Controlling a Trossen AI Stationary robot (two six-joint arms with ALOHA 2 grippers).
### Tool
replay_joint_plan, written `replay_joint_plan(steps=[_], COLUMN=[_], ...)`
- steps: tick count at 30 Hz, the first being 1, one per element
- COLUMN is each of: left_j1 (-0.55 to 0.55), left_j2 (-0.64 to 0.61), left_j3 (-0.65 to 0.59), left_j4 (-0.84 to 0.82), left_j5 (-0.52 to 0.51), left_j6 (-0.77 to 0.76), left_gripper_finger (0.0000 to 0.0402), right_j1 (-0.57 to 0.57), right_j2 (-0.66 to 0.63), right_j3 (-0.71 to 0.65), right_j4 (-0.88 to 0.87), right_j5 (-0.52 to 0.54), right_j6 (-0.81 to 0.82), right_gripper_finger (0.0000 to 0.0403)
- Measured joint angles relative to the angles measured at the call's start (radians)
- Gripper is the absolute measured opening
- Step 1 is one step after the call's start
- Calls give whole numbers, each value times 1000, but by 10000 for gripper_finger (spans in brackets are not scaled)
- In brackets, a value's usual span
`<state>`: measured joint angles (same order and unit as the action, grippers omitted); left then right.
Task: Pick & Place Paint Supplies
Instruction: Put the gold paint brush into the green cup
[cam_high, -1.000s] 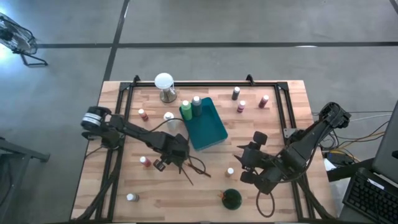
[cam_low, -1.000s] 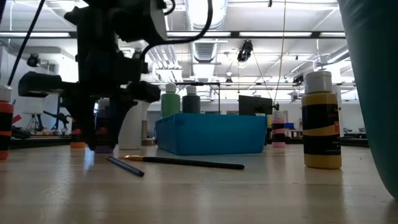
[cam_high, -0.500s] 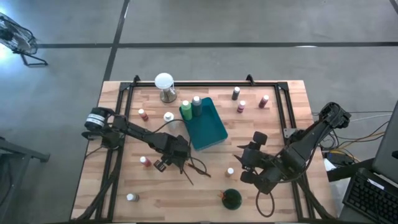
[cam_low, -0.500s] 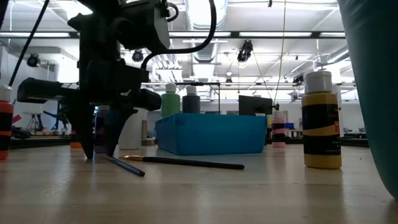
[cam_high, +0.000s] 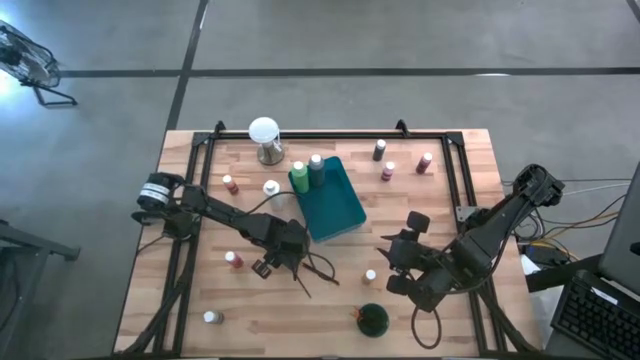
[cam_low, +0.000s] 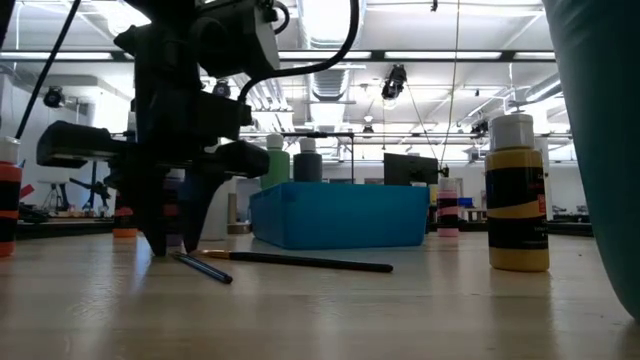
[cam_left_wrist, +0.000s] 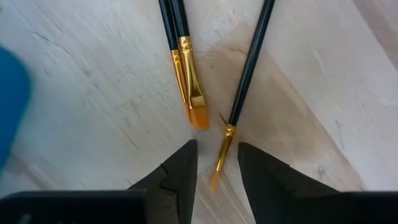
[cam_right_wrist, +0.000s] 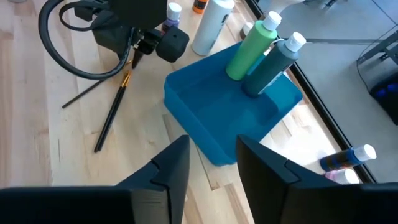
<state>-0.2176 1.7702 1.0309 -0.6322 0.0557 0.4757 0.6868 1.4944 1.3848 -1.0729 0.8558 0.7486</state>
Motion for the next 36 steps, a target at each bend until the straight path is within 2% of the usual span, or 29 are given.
replay_joint_plan(steps=[12,31,36], left_j1=[0,7,9], left_j2=[-16,-15,-14], left_j3=[-2,-5,-5], left_j4=[-81,-55,-49], left_j5=[9,-21,-35], left_j6=[-6,51,60], left_gripper_finger=[113,112,101], right_j1=[0,0,-1], right_j2=[0,0,0], right_j3=[-5,-5,-5], right_j4=[0,0,0], right_j5=[0,0,0], right_j6=[0,0,-1], right_gripper_finger=[115,170,179])
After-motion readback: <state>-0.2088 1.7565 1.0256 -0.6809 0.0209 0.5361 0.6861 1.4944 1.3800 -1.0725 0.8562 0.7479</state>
